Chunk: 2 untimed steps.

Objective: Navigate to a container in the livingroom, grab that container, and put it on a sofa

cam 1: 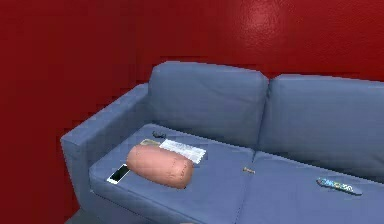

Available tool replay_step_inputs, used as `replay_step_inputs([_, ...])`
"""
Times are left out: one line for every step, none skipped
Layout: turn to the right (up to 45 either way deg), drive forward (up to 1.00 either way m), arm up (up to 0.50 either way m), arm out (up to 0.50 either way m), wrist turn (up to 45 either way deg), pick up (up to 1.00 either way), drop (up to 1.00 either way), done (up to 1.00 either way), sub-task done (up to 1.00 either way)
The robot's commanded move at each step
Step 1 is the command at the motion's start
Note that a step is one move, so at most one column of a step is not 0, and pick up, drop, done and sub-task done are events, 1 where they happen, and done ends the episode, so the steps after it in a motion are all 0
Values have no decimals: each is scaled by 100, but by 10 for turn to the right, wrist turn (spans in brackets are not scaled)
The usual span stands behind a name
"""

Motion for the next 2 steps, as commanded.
replay_step_inputs([-390, 0, 0, 0, 0, 0, 0, 0, 0])
replay_step_inputs([330, 0, 0, 0, 0, 0, 0, 0, 0])
